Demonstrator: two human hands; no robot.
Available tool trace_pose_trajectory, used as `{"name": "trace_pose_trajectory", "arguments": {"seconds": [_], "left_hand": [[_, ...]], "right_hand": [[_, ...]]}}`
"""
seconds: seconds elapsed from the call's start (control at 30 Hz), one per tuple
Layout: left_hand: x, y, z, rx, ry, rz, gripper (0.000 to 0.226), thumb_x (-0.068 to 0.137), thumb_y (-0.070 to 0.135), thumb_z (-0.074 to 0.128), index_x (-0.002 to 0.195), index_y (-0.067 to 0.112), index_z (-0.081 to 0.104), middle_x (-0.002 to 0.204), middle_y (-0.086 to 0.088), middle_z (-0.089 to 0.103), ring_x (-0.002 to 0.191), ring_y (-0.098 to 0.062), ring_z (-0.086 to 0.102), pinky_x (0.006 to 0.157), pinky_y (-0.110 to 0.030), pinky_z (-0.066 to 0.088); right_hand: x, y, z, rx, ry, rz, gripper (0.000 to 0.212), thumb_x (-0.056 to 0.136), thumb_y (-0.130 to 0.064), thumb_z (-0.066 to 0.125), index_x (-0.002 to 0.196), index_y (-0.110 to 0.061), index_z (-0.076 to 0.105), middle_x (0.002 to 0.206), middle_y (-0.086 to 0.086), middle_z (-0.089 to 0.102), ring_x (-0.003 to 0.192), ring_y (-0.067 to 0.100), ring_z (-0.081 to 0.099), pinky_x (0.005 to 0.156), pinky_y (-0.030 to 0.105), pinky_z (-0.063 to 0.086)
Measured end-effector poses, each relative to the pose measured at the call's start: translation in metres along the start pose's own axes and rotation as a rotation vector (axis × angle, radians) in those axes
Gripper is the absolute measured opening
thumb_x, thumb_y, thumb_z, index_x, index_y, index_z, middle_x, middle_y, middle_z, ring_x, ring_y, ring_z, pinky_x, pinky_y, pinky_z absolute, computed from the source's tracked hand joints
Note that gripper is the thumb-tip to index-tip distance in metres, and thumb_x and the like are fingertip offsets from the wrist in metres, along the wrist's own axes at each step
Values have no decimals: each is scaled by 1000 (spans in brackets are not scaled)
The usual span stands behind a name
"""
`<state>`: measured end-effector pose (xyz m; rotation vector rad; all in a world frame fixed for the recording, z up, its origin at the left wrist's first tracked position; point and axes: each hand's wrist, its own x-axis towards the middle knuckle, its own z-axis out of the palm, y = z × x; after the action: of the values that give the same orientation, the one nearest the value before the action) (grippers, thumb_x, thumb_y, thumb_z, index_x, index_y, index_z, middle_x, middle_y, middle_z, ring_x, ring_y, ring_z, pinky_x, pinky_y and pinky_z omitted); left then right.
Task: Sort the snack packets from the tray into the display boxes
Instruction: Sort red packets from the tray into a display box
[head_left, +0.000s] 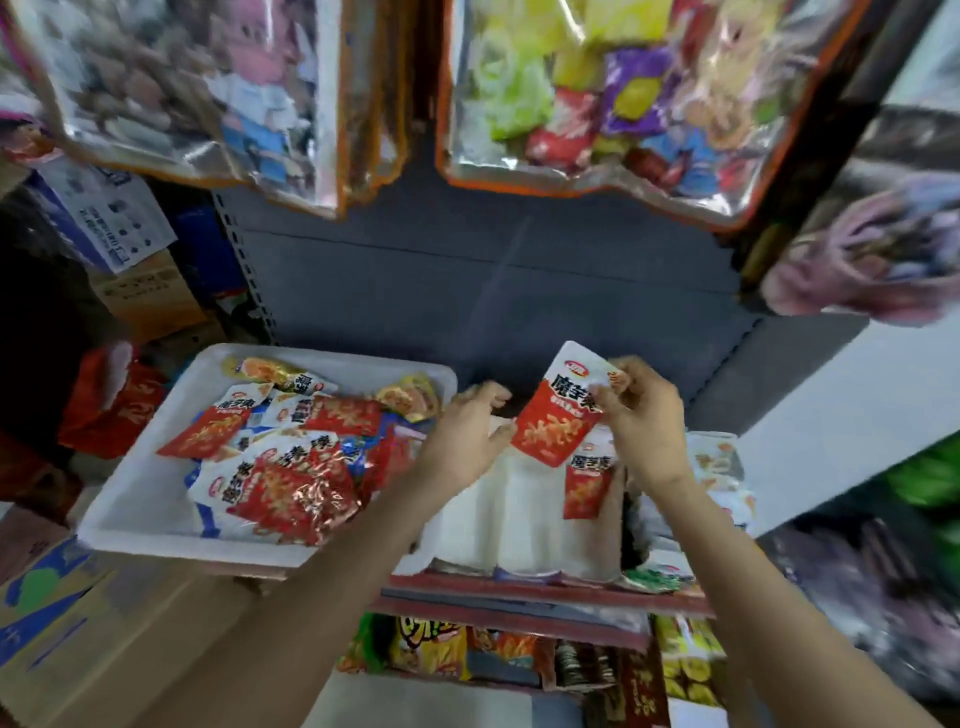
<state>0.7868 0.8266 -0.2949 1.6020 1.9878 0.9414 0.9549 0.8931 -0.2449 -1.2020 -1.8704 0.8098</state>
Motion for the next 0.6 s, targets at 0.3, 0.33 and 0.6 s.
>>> {"name": "trace_pose_trajectory", "arguments": {"seconds": [0.3,0.33,0.6], "left_hand": [[4,24,49,310,-102,-111,56,93,24,51,145,17,30,149,-3,34,136,-22,31,111,-35,29],[4,23,49,326,-117,-127,57,94,25,51,146,17,28,150,-4,33,137,-22,30,111,-35,29],[3,25,57,319,-95,-225,55,95,25,52,145,19,29,152,-4,31,137,-23,34,109,-34,33]], "right_hand": [[5,30,-43,-264,-109,-72,17,89,-3,54,105,-5,62,80,11,63,73,22,55,59,22,29],[5,34,-40,-296,-138,-77,18,89,-4,54,106,-6,61,80,10,62,74,24,57,60,22,30],[6,60,-21,-609,-362,-109,19,93,-11,47,111,-13,52,107,10,64,92,29,60,65,28,38]]}}
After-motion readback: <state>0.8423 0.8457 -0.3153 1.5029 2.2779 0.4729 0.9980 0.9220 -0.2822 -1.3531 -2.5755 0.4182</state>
